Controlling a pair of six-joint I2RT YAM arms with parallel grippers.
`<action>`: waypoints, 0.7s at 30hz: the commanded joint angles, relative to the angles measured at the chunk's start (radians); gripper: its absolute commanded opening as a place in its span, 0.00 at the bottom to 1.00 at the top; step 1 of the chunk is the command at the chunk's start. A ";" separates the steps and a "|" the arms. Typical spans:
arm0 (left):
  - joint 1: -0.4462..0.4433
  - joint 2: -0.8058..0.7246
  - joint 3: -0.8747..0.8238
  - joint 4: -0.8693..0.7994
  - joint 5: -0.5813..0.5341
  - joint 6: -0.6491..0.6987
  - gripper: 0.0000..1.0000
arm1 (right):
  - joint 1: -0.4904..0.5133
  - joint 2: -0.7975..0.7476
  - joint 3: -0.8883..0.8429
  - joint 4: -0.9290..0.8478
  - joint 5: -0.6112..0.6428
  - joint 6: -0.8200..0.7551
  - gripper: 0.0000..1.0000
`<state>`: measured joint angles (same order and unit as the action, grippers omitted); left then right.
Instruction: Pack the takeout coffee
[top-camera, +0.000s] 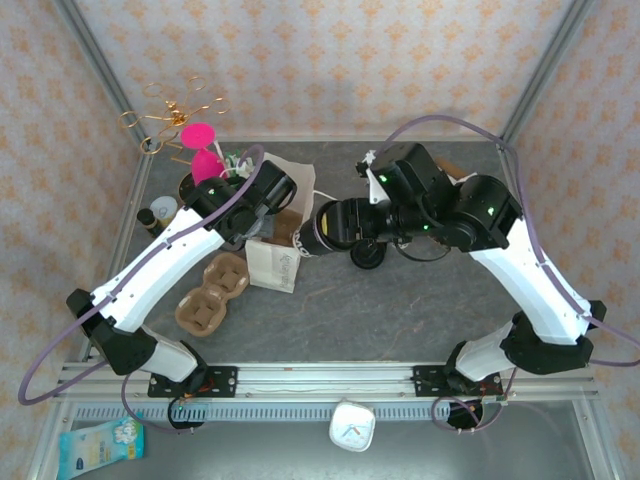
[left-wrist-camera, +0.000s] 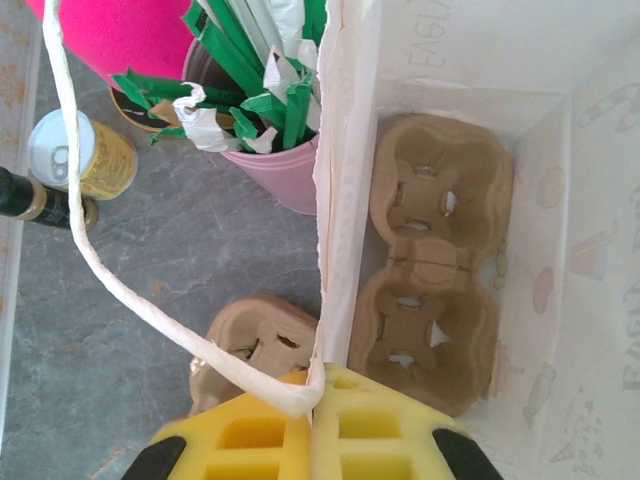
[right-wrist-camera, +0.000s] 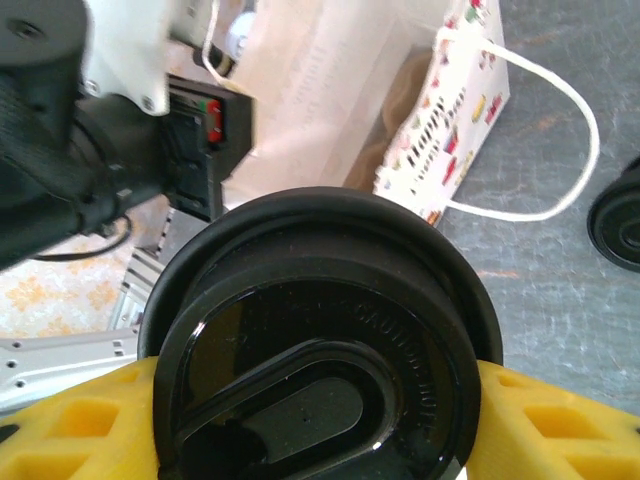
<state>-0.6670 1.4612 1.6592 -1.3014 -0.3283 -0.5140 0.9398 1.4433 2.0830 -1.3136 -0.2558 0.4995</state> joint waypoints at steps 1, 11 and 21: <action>-0.003 -0.022 0.014 0.028 0.024 0.005 0.01 | 0.003 0.035 0.068 0.004 -0.004 -0.018 0.60; -0.004 -0.062 0.028 0.079 0.124 -0.038 0.01 | -0.045 0.091 0.085 0.003 -0.009 -0.048 0.61; -0.023 -0.109 -0.005 0.119 0.174 -0.171 0.01 | -0.039 0.155 0.086 0.004 0.002 -0.065 0.60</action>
<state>-0.6788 1.3827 1.6596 -1.2121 -0.1707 -0.6102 0.8959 1.5963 2.1452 -1.3098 -0.2630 0.4541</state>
